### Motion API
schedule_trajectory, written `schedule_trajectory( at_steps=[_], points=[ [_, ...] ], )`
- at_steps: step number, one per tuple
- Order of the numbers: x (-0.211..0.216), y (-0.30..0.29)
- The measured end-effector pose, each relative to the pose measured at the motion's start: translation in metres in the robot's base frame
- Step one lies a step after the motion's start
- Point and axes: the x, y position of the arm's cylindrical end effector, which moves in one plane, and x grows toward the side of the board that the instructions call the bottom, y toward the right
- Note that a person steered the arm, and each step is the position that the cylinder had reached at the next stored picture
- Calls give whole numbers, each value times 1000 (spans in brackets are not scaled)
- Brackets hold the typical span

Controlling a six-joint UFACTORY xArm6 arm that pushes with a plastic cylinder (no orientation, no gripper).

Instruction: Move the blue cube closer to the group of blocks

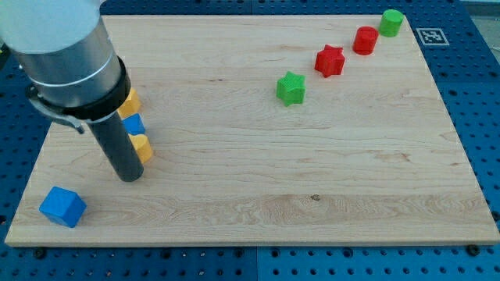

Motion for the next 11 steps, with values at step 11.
schedule_trajectory(
  at_steps=[11],
  points=[
    [85,-90]
  ],
)
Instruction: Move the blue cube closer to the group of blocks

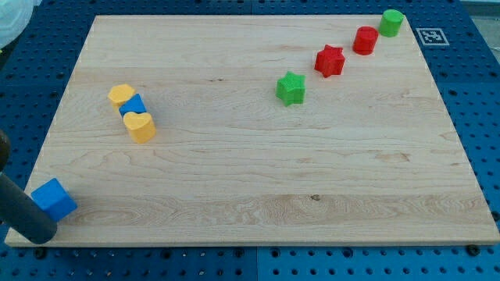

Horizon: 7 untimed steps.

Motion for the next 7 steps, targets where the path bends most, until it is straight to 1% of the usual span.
schedule_trajectory(
  at_steps=[7],
  points=[
    [-129,0]
  ],
)
